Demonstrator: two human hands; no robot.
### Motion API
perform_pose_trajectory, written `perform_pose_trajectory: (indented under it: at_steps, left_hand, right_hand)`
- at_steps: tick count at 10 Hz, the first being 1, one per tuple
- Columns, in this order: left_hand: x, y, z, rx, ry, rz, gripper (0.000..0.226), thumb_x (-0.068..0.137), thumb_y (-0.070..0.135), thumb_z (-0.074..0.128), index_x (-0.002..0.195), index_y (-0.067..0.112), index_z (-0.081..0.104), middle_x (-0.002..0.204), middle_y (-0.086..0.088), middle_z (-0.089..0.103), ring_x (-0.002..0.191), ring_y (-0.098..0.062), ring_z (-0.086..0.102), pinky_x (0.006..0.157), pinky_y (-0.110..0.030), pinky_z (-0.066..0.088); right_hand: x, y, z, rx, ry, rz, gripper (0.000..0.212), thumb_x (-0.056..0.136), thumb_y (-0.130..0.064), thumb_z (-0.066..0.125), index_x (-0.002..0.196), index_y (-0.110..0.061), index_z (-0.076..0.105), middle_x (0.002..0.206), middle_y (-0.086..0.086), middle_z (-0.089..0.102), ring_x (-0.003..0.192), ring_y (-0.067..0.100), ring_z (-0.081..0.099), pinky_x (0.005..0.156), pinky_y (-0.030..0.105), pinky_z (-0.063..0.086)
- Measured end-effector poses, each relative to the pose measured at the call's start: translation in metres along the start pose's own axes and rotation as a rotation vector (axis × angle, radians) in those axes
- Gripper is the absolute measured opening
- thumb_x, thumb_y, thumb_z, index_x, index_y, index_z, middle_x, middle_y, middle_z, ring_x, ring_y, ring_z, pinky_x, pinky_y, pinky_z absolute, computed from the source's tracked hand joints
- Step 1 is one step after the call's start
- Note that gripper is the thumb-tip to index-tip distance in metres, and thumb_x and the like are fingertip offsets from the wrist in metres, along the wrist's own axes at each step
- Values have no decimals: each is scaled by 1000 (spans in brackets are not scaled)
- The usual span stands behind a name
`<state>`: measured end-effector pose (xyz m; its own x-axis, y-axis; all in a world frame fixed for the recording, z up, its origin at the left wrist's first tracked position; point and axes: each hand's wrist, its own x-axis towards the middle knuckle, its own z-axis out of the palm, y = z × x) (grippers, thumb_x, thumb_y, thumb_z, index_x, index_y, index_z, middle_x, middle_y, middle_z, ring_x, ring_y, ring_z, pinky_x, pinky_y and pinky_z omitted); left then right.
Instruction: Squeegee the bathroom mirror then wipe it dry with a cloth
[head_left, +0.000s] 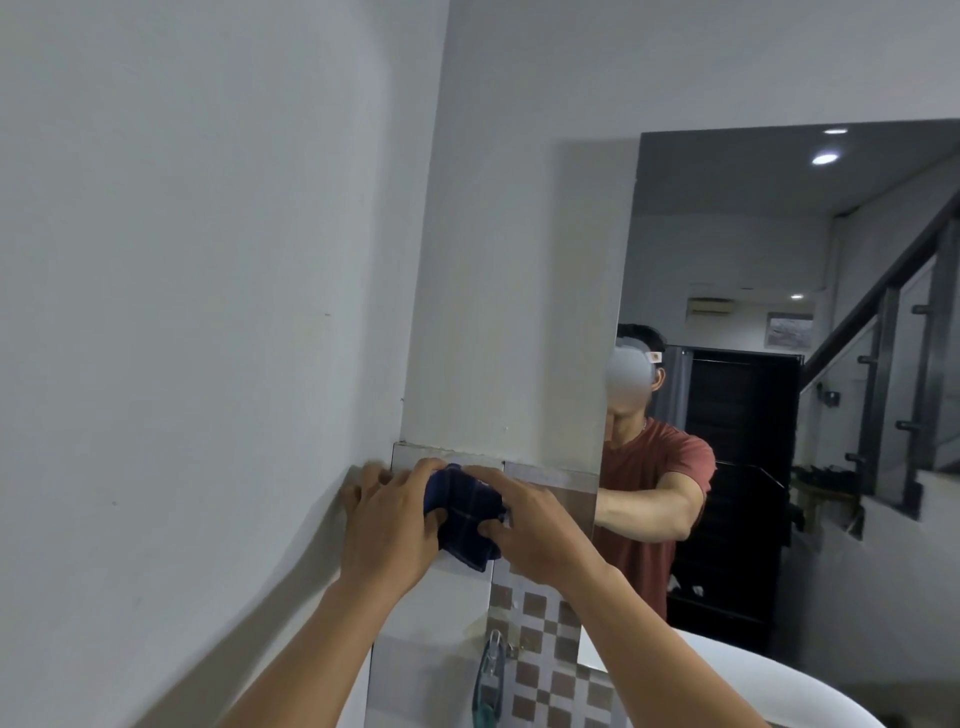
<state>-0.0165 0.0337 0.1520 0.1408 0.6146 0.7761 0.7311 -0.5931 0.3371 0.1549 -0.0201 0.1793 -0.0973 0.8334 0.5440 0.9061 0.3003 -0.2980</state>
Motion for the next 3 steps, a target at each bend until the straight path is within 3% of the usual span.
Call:
perform_pose_trajectory:
  at_steps: [3]
  left_hand:
    - [-12,5,-12,-71,148,-11,45,82,15,71,122,35,64,111,8,71,105,-27,53,88,-45,39]
  right_hand:
    - [-17,-5,-8,-8,73,12,57,98,-29,59,150,-36,38,132,-3,53,117,16,53,96,26,41]
